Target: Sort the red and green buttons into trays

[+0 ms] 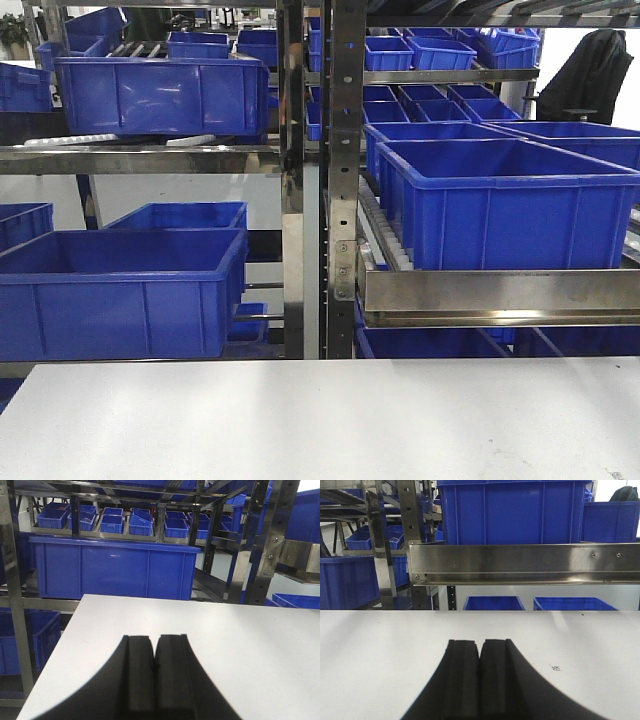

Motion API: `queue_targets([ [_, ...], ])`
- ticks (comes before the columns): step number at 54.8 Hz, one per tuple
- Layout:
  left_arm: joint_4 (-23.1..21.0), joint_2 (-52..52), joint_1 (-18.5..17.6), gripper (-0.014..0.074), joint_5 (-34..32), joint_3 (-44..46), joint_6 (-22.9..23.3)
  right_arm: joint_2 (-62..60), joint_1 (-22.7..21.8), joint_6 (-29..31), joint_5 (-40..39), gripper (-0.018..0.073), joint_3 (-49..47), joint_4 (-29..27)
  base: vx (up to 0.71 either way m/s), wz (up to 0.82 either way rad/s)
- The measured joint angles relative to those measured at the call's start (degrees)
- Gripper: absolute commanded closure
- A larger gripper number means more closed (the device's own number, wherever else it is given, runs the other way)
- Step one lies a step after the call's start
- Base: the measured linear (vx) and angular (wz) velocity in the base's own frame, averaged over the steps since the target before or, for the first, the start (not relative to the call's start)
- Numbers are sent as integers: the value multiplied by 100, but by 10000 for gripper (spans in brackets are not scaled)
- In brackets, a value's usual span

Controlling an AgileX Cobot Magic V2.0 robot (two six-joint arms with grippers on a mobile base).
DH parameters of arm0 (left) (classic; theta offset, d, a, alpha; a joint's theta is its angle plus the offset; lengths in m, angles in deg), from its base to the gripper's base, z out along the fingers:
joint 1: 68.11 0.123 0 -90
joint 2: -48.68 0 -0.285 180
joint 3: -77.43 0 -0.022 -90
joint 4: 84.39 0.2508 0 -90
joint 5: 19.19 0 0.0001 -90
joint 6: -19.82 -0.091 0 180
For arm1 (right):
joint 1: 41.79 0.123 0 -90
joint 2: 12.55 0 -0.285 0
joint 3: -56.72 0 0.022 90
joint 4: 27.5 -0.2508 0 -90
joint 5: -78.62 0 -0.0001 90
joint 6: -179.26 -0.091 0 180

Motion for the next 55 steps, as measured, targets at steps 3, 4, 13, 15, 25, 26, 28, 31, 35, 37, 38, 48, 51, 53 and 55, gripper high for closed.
queue_targets([
  [3,0,0,0,602,0,0,0,0,0,0,0,568,0,0,0,0],
  [4,0,0,0,602,0,0,0,0,0,0,0,568,0,0,0,0],
  [13,0,0,0,602,0,0,0,0,0,0,0,568,0,0,0,0],
  [15,0,0,0,602,0,0,0,0,0,0,0,568,0,0,0,0],
  [25,0,0,0,602,0,0,0,0,0,0,0,568,0,0,0,0],
  [26,0,0,0,602,0,0,0,0,0,0,0,568,0,0,0,0],
  [28,0,0,0,602,0,0,0,0,0,0,0,568,0,0,0,0],
  [31,0,0,0,602,0,0,0,0,0,0,0,568,0,0,0,0],
  [35,0,0,0,602,-91,0,0,0,0,0,0,568,0,0,0,0],
  [37,0,0,0,602,-136,0,0,0,0,0,0,568,0,0,0,0],
  [38,0,0,0,602,-153,0,0,0,0,0,0,568,0,0,0,0],
  [48,0,0,0,602,-233,0,0,0,0,0,-53,568,0,0,0,0],
  [51,0,0,0,602,-396,0,0,0,0,0,-100,568,0,0,0,0],
  [53,0,0,0,602,-627,0,40,0,0,0,-165,568,0,0,0,0],
  [55,0,0,0,602,-888,0,93,0,0,0,-245,568,0,0,0,0],
])
